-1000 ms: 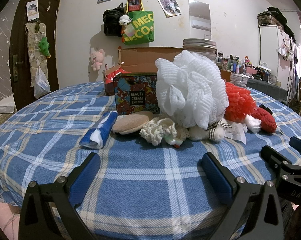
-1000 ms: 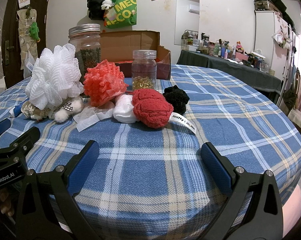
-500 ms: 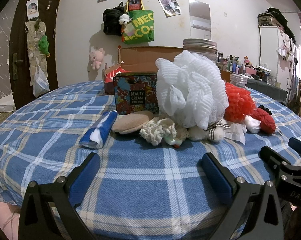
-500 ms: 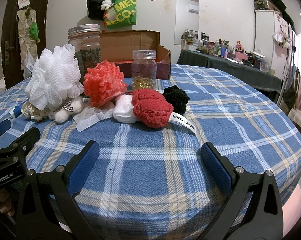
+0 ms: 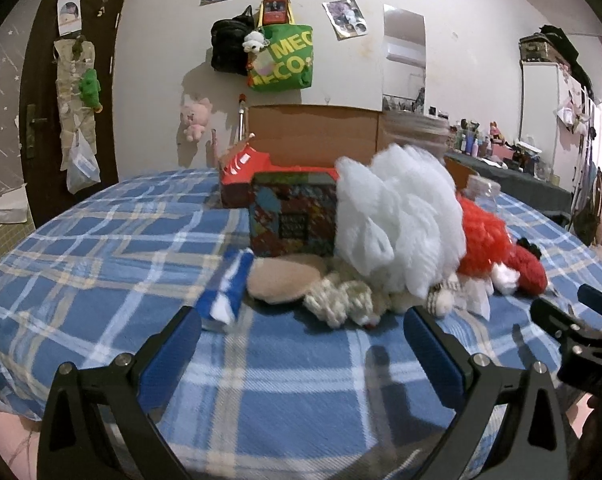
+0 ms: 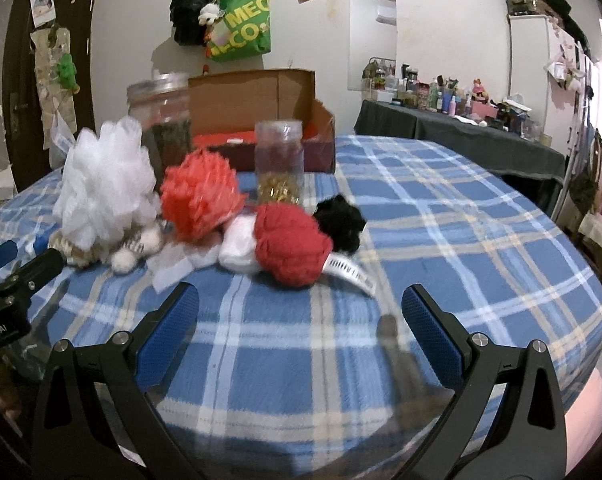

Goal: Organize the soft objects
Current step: 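Grasp the blue rolled cloth with the left gripper while the right grasps the red knitted bunny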

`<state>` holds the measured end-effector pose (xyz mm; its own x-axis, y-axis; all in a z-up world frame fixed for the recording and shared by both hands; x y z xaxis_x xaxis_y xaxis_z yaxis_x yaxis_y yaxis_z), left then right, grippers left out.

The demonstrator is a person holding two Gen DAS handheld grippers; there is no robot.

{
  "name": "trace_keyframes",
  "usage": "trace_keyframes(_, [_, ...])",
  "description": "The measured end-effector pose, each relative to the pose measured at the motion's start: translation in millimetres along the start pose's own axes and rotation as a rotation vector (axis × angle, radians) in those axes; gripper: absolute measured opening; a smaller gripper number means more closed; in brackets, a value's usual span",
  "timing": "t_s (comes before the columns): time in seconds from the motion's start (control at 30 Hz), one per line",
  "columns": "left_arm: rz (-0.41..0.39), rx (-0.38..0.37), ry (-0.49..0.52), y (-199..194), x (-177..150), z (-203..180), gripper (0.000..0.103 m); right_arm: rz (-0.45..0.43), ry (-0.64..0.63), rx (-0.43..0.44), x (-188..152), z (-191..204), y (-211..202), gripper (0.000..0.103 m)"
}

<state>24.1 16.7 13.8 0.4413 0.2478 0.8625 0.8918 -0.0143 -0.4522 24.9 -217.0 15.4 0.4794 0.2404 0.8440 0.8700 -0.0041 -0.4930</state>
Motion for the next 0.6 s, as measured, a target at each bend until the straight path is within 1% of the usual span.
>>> trace_keyframes(0.1, [0.001, 0.012, -0.016, 2, 8, 5, 0.103, -0.010, -0.005, -0.001, 8, -4, 0, 0.103])
trace_keyframes(0.23, [0.023, 0.028, -0.040, 6, 22, 20, 0.103, -0.013, -0.003, 0.021, 17, -9, 7, 0.103])
trace_keyframes(0.33, [0.027, 0.047, -0.037, 10, 30, 28, 0.103, -0.006, -0.005, 0.030, 23, -13, 14, 0.103])
trace_keyframes(0.37, [0.029, 0.052, -0.029, 11, 33, 30, 0.103, -0.004, -0.002, 0.037, 24, -14, 16, 0.099])
trace_keyframes(0.4, [0.032, 0.055, -0.021, 13, 35, 33, 0.103, 0.000, 0.003, 0.047, 25, -15, 18, 0.093])
trace_keyframes(0.43, [0.037, 0.057, -0.016, 15, 37, 36, 0.103, 0.007, 0.007, 0.054, 26, -15, 20, 0.089])
trace_keyframes(0.5, [0.053, 0.055, -0.005, 19, 39, 39, 0.102, 0.031, 0.021, 0.077, 27, -17, 28, 0.079])
trace_keyframes(0.53, [0.061, 0.053, -0.002, 21, 39, 40, 0.100, 0.042, 0.032, 0.094, 27, -18, 31, 0.076])
trace_keyframes(0.6, [0.080, 0.053, 0.004, 26, 38, 43, 0.093, 0.059, 0.052, 0.115, 25, -19, 37, 0.061])
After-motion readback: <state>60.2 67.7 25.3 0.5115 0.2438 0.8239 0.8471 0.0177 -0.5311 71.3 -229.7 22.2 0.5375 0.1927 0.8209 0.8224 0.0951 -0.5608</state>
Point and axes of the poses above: each gripper's, at about its wrist camera, not at the fingertips, and y roughly the way its jaws point, z to its left, x to its top, the point moved 2 cm from there along y, roughly the way its jaws point, and after that the axes turned 13 degrees about -y, right-handed, at the moved point
